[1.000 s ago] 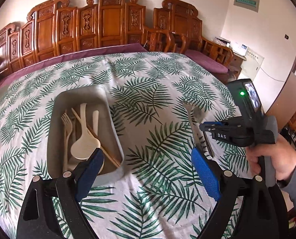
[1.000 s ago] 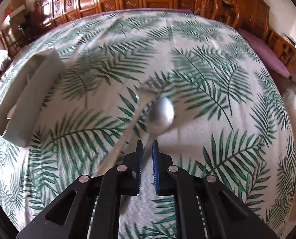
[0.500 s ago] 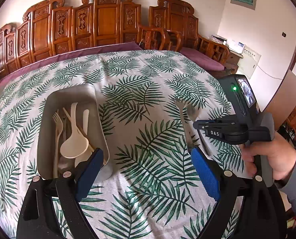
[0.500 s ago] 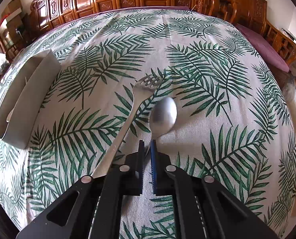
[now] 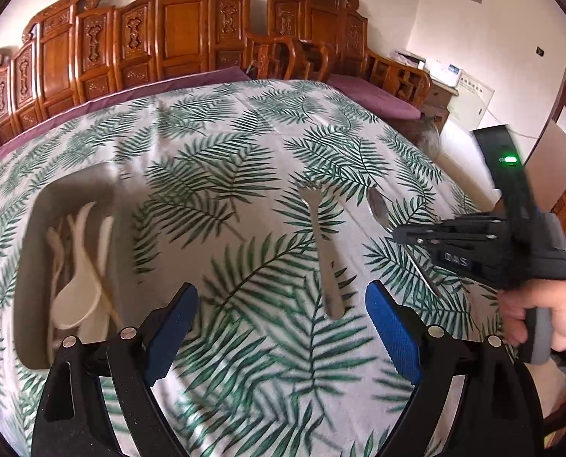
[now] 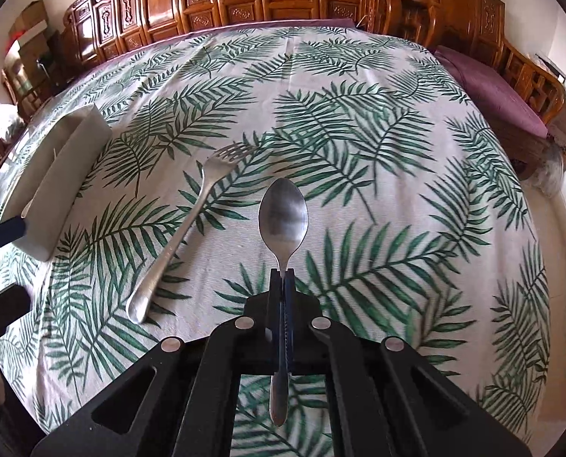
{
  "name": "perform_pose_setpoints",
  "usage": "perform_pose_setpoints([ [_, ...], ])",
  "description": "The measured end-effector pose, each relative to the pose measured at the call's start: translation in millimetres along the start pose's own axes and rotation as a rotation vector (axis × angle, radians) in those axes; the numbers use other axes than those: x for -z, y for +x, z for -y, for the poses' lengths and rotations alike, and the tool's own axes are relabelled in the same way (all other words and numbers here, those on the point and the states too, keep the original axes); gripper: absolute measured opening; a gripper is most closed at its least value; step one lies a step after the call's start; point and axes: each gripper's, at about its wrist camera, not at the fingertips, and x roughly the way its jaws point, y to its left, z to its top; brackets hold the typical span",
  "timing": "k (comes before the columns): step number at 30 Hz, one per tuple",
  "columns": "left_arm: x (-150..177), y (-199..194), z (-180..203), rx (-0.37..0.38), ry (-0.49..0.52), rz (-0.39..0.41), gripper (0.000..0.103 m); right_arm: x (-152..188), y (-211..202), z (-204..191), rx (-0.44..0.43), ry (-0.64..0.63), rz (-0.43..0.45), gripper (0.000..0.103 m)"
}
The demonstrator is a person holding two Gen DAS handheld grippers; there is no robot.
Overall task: Organize utensils
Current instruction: 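Grasp the metal fork with the left tool while the right tool lifts the metal spoon, then carry the metal fork into the tray and open the left tool while the right tool carries the metal spoon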
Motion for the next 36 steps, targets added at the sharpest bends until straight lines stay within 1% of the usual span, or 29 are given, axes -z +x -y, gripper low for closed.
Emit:
perform_pose_setpoints([
  [5, -14.6, 33.8, 16.5, -0.003, 0.023, -0.036, 0.086, 7.2, -3.8, 11.1, -0.018, 0.002, 0.008, 0.002],
  [6, -17.4, 39.3, 19.4, -0.004, 0.033, -0.04, 0.084, 9.1, -4.2, 13.4, -0.022, 0.002, 0.009, 0.002],
  [8, -21.3, 48.3, 23.5, -0.002, 0.045, -0.056, 0.069, 11.3, -4.3, 16.2, -0.029, 0.003, 0.013, 0.0],
  [9, -24.7, 56.0, 26.0, 0.0, 0.047, -0.07, 0.066, 11.6, -3.6, 17.7, -0.032, 0.005, 0.014, 0.0],
  [10, -27.1, 61.7, 27.1, 0.005, 0.045, -0.081, 0.06, 12.0, -2.7, 18.6, -0.034, 0.006, 0.012, 0.0],
  [11, -28.4, 65.6, 27.1, 0.01, 0.041, -0.089, 0.057, 12.1, -1.4, 19.2, -0.035, 0.003, 0.008, 0.0],
  [15, -37.6, 82.7, 29.4, 0.016, 0.028, -0.11, 0.052, 10.3, -2.1, 24.9, -0.049, 0.009, 0.013, 0.0],
  [16, -39.7, 86.6, 29.9, 0.015, 0.024, -0.116, 0.048, 9.6, -3.4, 27.2, -0.055, 0.015, 0.017, 0.001],
  [17, -41.9, 90.3, 30.4, 0.018, 0.022, -0.123, 0.041, 8.9, -4.3, 29.6, -0.058, 0.024, 0.017, 0.001],
  [18, -43.3, 93.4, 31.4, 0.02, 0.023, -0.129, 0.039, 8.8, -4.9, 32.0, -0.059, 0.034, 0.018, 0.001],
  [21, -47.1, 102.4, 36.8, 0.019, 0.038, -0.14, 0.036, 8.3, -4.2, 36.5, -0.06, 0.05, 0.014, 0.003],
  [26, -48.1, 115.8, 41.7, 0.003, 0.057, -0.169, 0.023, 9.2, -2.5, 36.8, -0.061, 0.045, 0.011, 0.003],
  [27, -48.5, 116.7, 41.1, -0.001, 0.056, -0.168, 0.022, 9.5, -1.7, 36.5, -0.06, 0.045, 0.009, 0.004],
  [28, -49.4, 117.9, 40.4, -0.003, 0.055, -0.166, 0.02, 10.2, -0.3, 35.6, -0.064, 0.043, 0.005, 0.009],
  [30, -51.3, 120.0, 38.1, -0.014, 0.05, -0.164, 0.011, 12.2, 3.4, 32.9, -0.065, 0.036, -0.006, 0.016],
  [31, -51.6, 120.0, 36.7, -0.012, 0.045, -0.164, 0.007, 13.0, 4.7, 32.0, -0.063, 0.033, -0.009, 0.017],
  [32, -51.4, 119.9, 34.5, 0.008, 0.033, -0.163, 0.006, 13.7, 6.2, 31.1, -0.063, 0.03, -0.014, 0.017],
  [36, -48.1, 115.9, 32.6, 0.006, 0.033, -0.162, 0.006, 13.2, 8.1, 29.7, -0.06, 0.03, -0.013, 0.019],
])
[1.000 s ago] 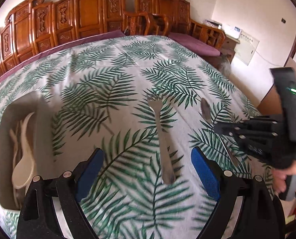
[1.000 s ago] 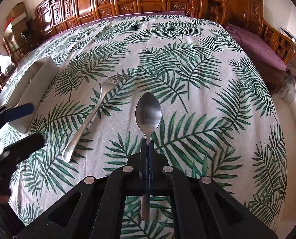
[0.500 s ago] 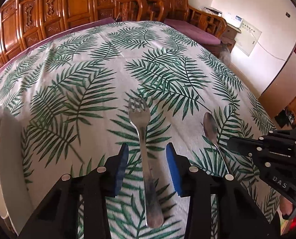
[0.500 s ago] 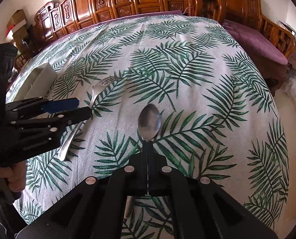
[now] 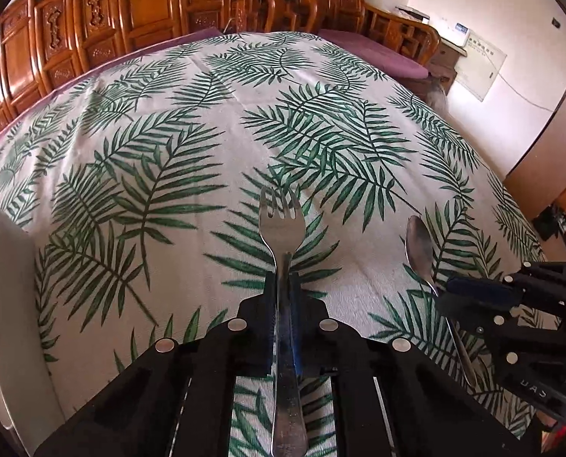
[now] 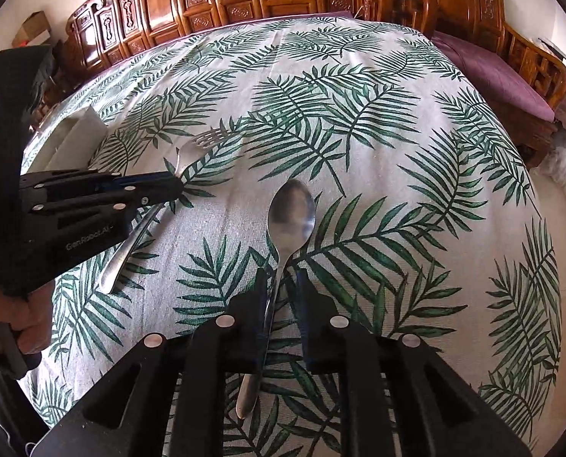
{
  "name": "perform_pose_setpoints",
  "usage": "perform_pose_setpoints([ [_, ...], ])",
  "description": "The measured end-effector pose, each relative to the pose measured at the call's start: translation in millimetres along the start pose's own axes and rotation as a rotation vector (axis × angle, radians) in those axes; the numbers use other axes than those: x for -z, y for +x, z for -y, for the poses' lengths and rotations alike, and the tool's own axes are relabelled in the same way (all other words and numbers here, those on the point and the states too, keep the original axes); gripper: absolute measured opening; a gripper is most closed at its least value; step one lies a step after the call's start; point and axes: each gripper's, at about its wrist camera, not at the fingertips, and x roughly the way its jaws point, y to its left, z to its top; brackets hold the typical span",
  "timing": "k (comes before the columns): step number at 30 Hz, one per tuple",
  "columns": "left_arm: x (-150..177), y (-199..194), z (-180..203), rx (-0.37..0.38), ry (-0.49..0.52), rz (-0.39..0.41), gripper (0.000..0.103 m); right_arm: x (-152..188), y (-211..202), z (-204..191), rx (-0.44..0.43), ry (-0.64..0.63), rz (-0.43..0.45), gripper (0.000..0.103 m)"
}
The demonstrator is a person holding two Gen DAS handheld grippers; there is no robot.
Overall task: Organize utensils
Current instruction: 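Carry the metal fork into the tray and open the left tool while the right tool carries the metal spoon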
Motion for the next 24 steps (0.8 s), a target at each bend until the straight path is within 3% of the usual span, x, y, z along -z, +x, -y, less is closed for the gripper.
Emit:
perform_pose_setpoints([
  [7, 6.5, -20.4, -2.0, 0.005, -0.008, 0.039, 0.006, -6.4, 5.8, -6.8, 0.032, -0.016, 0.011, 0.019],
  [8, 7.3, -25.5, -2.4, 0.006, -0.011, 0.049, 0.006, -8.2, 6.8, -7.1, 0.043, -0.015, 0.006, 0.017],
  [9, 7.6, -29.7, -2.8, 0.009, -0.013, 0.057, 0.006, -9.3, 7.6, -7.9, 0.073, -0.024, 0.001, 0.006],
  [10, 7.2, -33.0, -3.0, 0.011, -0.015, 0.063, 0.006, -9.3, 8.2, -8.5, 0.083, -0.031, -0.003, 0.006],
  [17, 7.3, -74.7, -10.0, 0.018, -0.023, 0.134, 0.006, -4.4, 3.0, -8.9, 0.072, -0.018, -0.021, 0.003],
  [24, 11.1, -106.5, -29.1, -0.001, -0.042, 0.178, 0.006, -4.3, -17.7, -34.3, 0.06, -0.061, 0.02, 0.003],
])
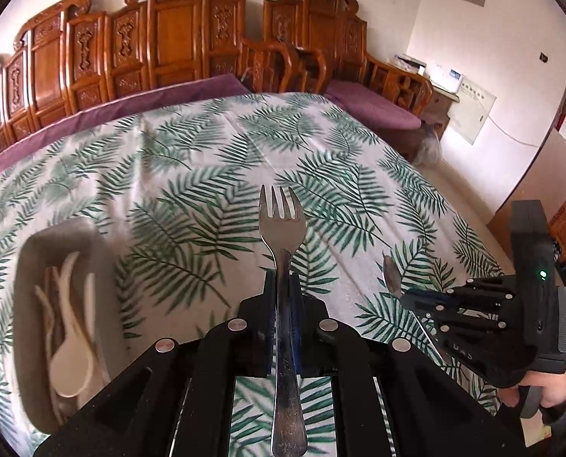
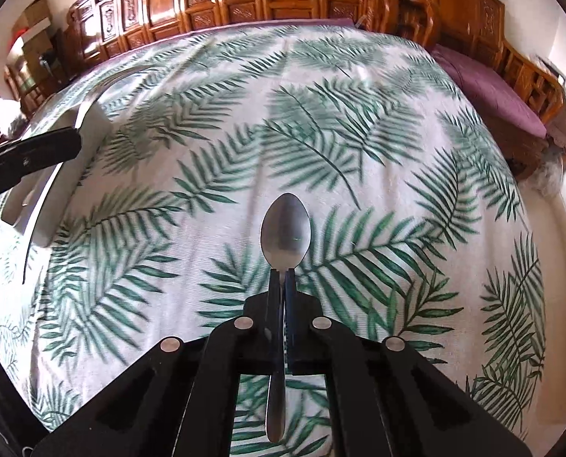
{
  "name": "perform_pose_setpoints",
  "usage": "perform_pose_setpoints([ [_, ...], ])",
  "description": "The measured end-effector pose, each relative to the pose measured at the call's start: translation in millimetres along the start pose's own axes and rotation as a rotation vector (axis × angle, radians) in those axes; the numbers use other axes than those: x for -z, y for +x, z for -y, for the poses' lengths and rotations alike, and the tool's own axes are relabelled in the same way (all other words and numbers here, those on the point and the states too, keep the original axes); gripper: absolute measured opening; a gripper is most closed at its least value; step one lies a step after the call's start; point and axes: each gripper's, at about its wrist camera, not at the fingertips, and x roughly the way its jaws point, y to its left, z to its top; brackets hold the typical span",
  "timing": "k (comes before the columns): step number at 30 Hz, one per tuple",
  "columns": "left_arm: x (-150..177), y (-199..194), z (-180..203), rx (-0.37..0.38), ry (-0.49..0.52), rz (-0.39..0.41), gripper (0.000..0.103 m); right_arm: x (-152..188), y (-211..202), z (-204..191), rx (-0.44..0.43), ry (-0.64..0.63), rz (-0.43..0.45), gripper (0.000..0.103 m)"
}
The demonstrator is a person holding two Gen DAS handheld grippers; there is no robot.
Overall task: Organize utensils
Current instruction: 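Carry the metal fork into the tray and open the left tool while the right tool carries the metal spoon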
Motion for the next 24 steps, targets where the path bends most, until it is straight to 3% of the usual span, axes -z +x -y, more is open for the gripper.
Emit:
perform_pose_setpoints([
  [15, 1.0, -57.6, -80.4, -0.104, -0.075, 0.069, 0.006, -45.8, -43.9, -94.1, -0.083, -0.138, 0.1, 0.003],
  [24, 5.4, -62.9, -138.5, -0.178, -0.123, 0.069, 0.006, -80.7, -51.0, -153.1, -0.132, -0.21, 0.137, 0.003],
])
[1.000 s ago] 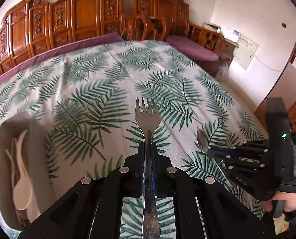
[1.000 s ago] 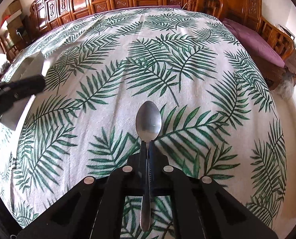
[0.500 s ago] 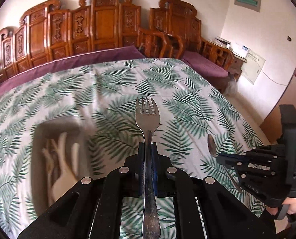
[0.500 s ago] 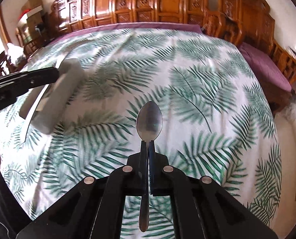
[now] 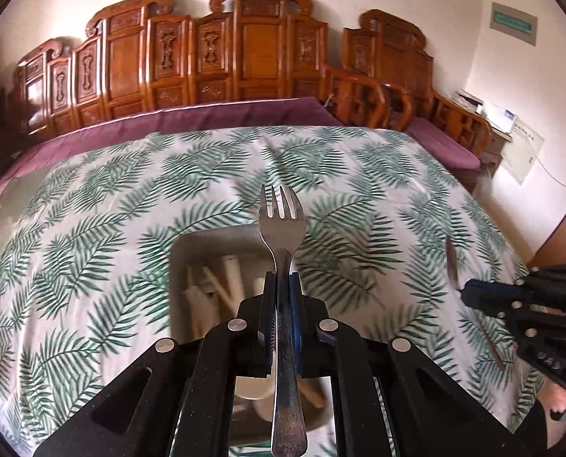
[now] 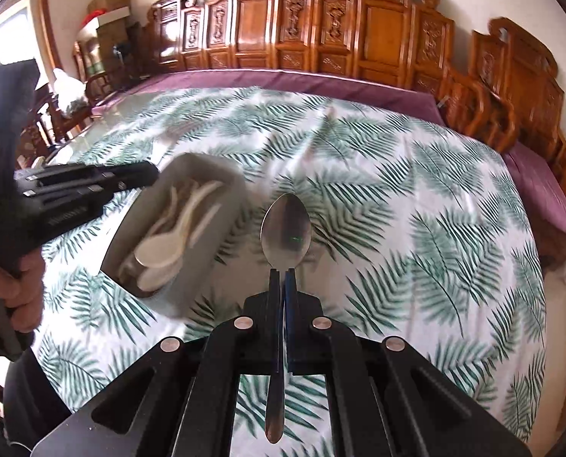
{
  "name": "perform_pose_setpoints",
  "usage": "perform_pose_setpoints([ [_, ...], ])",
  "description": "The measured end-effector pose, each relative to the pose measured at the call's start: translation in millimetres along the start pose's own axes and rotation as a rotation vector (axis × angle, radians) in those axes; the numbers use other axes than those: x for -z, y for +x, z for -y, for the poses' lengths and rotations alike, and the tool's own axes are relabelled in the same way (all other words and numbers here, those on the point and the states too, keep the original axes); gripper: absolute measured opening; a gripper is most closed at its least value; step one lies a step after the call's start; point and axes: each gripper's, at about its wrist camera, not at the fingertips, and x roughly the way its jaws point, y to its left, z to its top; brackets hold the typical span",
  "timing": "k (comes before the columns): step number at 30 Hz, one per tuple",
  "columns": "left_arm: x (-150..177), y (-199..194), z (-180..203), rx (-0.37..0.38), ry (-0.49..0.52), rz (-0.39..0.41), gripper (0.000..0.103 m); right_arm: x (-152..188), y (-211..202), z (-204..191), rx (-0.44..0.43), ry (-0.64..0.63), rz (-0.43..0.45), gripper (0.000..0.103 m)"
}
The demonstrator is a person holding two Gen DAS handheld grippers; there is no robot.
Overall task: Organize utensils
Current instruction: 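Carry the metal fork into the tray and open the left tool while the right tool carries the metal spoon, then lower the metal spoon into the grey tray and open the right tool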
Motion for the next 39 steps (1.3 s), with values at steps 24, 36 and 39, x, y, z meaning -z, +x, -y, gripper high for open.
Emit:
perform_pose_setpoints([
  [24, 15.3, 15.4, -50.0, -0.012, -0.076, -0.013, 0.013, -37.0, 28.6, -50.4, -0.052, -0.049, -0.008, 0.004],
  [36, 34.7, -23.9, -88.6, -0.075, -0.081, 0.026, 0.023, -60.2, 76.8, -93.9, -0.143, -0.019, -0.032, 0.004],
  [39, 39.6, -30.3, -99.6, -0.087, -0.089, 0.028, 0.023, -63.7, 88.1, -100.5, -0.148, -0.011, -0.042, 0.004],
])
